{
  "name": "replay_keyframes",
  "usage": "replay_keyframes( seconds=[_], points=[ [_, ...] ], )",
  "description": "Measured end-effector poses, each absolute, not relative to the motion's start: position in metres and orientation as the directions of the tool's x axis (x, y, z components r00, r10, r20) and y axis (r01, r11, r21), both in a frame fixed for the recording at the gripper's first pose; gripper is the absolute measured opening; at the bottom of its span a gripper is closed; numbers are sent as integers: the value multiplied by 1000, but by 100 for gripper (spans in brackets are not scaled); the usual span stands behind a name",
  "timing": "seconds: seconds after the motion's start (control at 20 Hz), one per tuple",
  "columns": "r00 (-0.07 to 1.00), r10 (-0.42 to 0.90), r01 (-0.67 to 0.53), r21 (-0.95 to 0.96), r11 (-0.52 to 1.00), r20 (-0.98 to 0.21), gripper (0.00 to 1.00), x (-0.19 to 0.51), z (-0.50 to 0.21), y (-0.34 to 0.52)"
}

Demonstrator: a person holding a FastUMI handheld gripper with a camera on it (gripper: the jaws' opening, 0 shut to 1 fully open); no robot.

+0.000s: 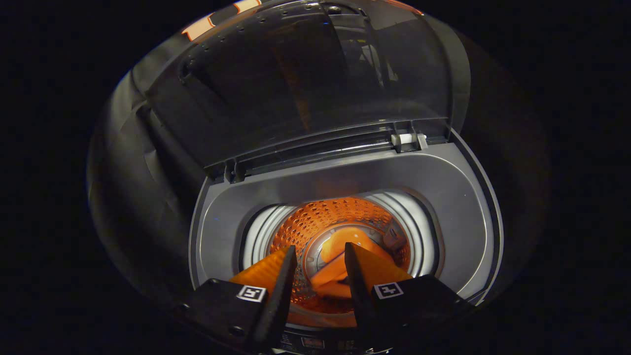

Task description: Put the clothes into the washing machine and then close the washing machine lid.

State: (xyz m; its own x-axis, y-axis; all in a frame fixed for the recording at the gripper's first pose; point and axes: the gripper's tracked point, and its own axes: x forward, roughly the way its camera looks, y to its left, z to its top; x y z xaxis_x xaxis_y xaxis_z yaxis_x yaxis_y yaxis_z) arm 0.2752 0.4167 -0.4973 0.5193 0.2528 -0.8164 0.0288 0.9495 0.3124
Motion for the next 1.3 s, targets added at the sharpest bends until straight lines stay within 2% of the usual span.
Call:
replay_keyframes(
  seconds=[0.05,0.1,0.3,0.75,0.8,0.95,1.3],
  points=[
    [526,255,20,311,950,-812,63,276,-496,418],
    [531,253,13,306,952,-809,66,275,-491,418],
    [552,267,-21,307,951,-790,66,268,-468,425],
    [739,265,-82,308,948,-620,66,306,-302,419],
    [764,257,-89,297,951,-592,71,314,-282,415],
    [805,232,-115,240,964,-546,72,332,-241,407],
    [821,201,-96,218,971,-534,94,372,-222,409]
  ],
)
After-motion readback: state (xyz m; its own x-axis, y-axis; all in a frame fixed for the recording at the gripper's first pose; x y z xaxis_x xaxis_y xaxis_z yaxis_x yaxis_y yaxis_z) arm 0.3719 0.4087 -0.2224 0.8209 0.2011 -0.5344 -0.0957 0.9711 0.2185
